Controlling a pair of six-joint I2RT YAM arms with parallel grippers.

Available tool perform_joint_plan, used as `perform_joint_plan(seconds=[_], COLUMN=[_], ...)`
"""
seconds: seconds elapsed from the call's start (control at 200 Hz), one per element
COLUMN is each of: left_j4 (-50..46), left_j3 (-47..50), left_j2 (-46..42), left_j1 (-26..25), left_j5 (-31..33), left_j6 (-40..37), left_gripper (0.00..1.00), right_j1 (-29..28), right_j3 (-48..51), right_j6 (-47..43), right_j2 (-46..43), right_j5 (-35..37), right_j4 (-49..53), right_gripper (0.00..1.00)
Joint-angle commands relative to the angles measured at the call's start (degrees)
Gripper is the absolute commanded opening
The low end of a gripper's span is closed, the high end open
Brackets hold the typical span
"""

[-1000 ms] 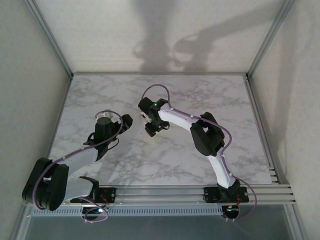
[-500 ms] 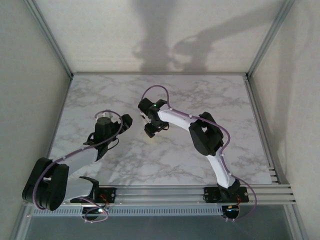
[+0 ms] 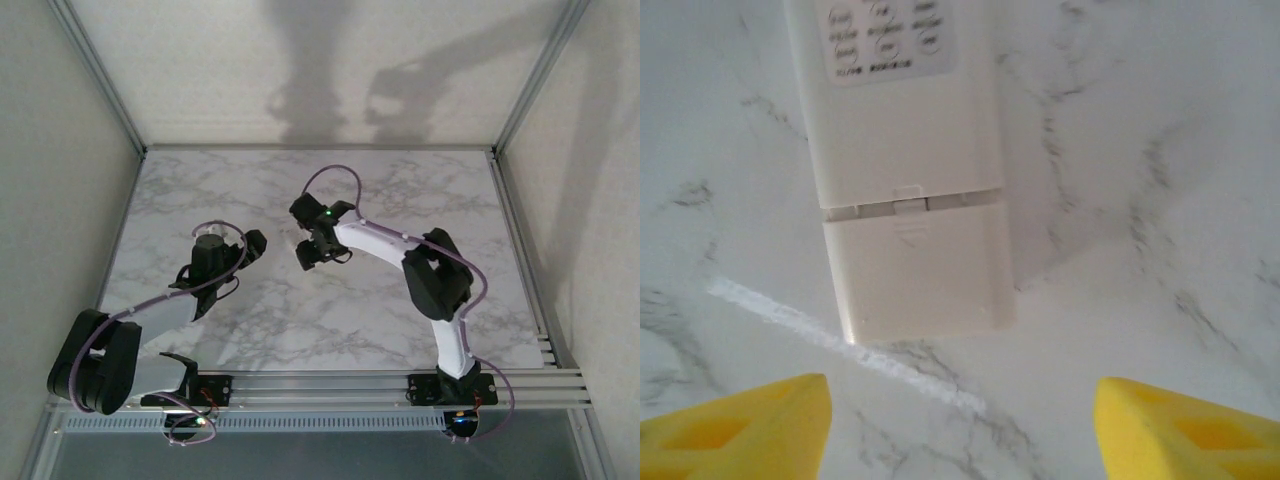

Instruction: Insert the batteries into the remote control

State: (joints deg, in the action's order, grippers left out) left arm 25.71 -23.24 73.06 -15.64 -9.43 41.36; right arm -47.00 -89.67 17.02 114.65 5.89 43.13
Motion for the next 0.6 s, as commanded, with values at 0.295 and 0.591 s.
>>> perform_joint_plan(seconds=[0.295, 0.591], left_j4=[6.9, 10.3], left_j3=[-14.4, -24.0], left_j2=[16.0, 29.9], left_j1=[0.5, 0.9], left_j5=[-2.2, -5.6], left_j6=[-4.3, -6.4], left_gripper=[0.73, 0.47], right_j1=[1.9, 1.3], right_j3=[18.5, 28.9], right_j6=[34.3, 49.6], right_j2=[-9.1, -11.9], right_j5=[-7.3, -7.2], right_j4=[-22.6, -37.9], right_gripper=[0.48, 0.41])
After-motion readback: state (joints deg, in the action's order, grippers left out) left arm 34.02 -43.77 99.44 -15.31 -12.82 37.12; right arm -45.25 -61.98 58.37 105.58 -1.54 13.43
